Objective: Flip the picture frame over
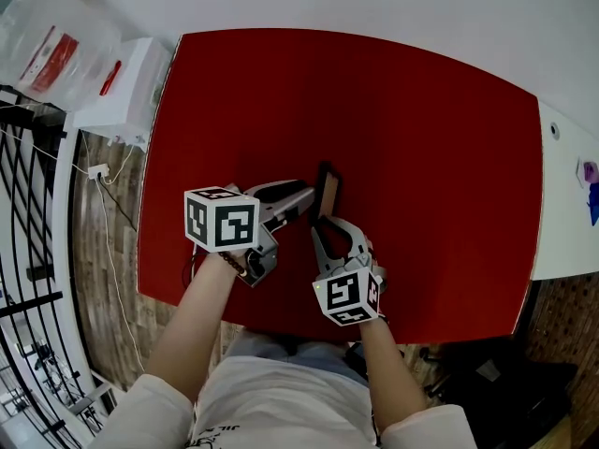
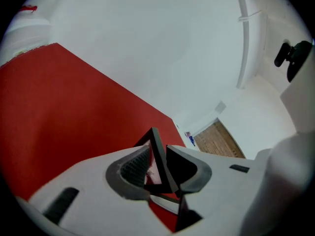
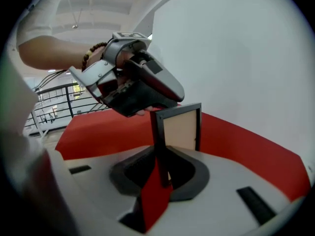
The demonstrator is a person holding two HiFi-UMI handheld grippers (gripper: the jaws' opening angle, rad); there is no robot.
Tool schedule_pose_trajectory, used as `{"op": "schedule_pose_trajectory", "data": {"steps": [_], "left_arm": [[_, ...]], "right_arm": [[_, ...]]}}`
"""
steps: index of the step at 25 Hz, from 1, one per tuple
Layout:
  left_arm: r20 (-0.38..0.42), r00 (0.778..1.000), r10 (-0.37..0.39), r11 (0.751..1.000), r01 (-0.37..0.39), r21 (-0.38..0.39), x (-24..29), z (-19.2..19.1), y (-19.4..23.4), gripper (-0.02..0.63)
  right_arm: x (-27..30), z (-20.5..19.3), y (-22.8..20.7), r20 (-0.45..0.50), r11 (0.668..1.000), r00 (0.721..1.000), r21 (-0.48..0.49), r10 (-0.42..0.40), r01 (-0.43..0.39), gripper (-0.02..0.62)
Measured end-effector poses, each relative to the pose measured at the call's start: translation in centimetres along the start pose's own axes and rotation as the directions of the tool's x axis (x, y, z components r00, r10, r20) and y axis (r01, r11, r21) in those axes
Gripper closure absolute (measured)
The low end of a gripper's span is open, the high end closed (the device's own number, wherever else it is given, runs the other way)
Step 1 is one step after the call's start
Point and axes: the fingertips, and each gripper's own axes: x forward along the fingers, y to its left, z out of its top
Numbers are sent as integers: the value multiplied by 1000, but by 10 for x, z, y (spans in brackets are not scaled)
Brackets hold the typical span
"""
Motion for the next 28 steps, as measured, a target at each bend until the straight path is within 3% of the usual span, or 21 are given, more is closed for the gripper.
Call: {"op": "schedule_pose_trajectory", "data": {"steps": [8,11,15,17,19,22,25,28], "left_arm": [[-62,989,136,983,-127,132,3,-2,12,499],[-71,986,148,980,-136,148,3,-2,18,500],[-79,976,205,969,-191,154,-4,-5,37,530],[-79,974,214,971,-204,124,-6,-8,48,534],[-77,976,205,977,-200,70,-7,-13,60,534],[-73,977,201,979,-202,2,-9,-19,75,534],[-70,976,206,978,-208,-15,-11,-24,82,533],[-74,976,204,978,-206,-24,-13,-27,87,533]], "right_arm": [[15,7,11,-39,998,999,-55,-6,3,528],[19,6,12,-40,998,999,-55,0,-2,528],[16,8,15,-1,1000,1000,-5,30,-30,528],[9,9,6,47,994,998,101,28,-32,528],[2,-5,-18,45,955,998,297,-35,20,528],[-2,-55,-59,-123,824,985,541,-119,167,528],[3,-78,-67,-180,694,982,702,-47,162,528],[17,-75,-58,-178,646,984,754,20,123,529]]}}
